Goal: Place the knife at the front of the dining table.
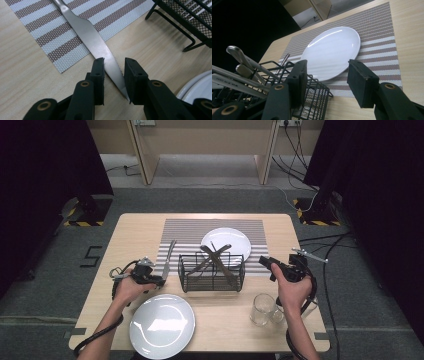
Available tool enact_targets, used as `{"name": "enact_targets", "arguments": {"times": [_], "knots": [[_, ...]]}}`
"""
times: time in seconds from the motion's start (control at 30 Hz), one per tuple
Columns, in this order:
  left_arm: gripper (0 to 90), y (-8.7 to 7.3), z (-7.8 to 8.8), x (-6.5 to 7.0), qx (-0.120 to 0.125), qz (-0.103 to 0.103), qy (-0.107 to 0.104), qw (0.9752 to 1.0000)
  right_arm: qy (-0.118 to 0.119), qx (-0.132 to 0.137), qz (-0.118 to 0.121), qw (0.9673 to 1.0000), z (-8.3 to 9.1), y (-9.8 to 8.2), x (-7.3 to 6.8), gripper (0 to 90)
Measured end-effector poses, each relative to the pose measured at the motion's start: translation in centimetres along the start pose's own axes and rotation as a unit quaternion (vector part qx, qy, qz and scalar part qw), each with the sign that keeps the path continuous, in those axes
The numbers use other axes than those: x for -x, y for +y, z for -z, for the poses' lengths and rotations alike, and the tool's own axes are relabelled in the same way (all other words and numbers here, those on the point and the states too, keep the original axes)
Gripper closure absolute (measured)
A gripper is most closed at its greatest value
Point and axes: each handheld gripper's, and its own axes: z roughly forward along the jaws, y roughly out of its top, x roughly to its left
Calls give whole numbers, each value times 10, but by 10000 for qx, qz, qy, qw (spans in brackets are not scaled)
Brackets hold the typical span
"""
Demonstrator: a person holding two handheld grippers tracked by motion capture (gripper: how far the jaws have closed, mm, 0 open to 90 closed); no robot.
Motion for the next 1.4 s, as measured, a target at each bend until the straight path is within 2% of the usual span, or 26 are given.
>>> {"name": "enact_targets", "arguments": {"times": [0.2, 0.47, 1.07, 1.4], "knots": [[697, 2, -1, 1, -31, -2, -2, 10000, -2, 5, 12, 10000, 0, 0, 0, 503], [694, 6, -4, 1, -2, 112, -16, 9999, -1, -2, 2, 10000, 0, 0, 0, 503], [698, 13, -7, -4, -95, 70, 40, 9999, -3, 17, -1, 10000, 1, 0, 0, 503], [696, 18, -10, -5, -88, 113, 54, 9999, -2, 17, 4, 10000, 1, 1, 1, 503]]}}
